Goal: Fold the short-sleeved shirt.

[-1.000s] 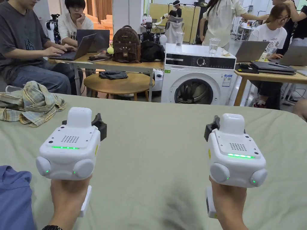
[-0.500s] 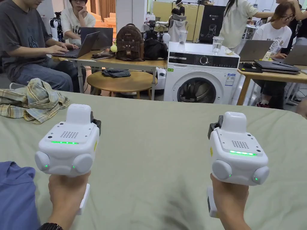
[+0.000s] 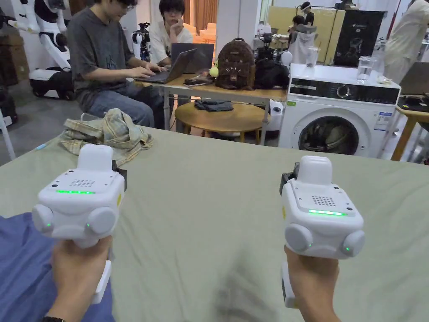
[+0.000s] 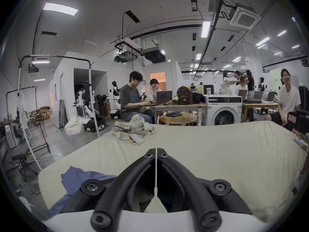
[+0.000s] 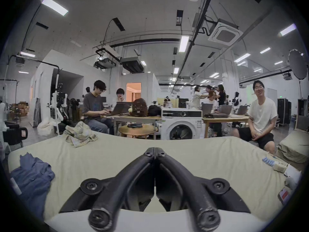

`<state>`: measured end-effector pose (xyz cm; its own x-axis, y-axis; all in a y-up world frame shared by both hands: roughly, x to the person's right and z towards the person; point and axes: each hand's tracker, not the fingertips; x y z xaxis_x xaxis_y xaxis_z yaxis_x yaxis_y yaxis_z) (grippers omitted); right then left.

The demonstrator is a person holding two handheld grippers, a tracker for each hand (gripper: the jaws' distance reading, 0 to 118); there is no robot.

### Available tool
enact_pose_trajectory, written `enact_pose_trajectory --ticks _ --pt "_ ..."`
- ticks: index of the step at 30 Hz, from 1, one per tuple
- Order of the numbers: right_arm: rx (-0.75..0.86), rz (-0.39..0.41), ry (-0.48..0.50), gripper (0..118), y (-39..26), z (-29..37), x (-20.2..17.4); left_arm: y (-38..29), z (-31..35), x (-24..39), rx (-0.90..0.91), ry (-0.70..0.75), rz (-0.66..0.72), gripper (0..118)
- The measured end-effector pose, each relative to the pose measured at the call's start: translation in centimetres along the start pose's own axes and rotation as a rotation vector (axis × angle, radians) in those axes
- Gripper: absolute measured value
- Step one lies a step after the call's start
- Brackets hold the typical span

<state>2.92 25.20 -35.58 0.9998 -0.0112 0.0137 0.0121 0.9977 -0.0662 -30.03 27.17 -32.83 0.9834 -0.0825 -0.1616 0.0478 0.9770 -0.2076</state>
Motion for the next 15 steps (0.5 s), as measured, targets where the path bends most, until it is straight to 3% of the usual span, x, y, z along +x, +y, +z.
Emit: enact_pose_trajectory --ticks 4,12,14,15 --pt "-0.029 -0.002 0.062 0 -0.7 -0.7 -3.9 -0.4 0.5 -4.2 -0.086 0.056 0.013 0" --pt "-0.082 0.029 0.213 0 -2.3 -1.0 -10.7 -2.6 -0.6 -13.0 -0.373 0.031 0.136 0" --pt "-0.091 0.043 0.245 0 -2.7 -1.0 -12.0 -3.5 -1.2 -14.5 -0.45 0.008 0.161 15" --pt "-0.096 0.053 0.256 0 -2.9 -1.0 -12.6 -4.0 -1.5 -15.0 -0.496 0.007 0.166 31"
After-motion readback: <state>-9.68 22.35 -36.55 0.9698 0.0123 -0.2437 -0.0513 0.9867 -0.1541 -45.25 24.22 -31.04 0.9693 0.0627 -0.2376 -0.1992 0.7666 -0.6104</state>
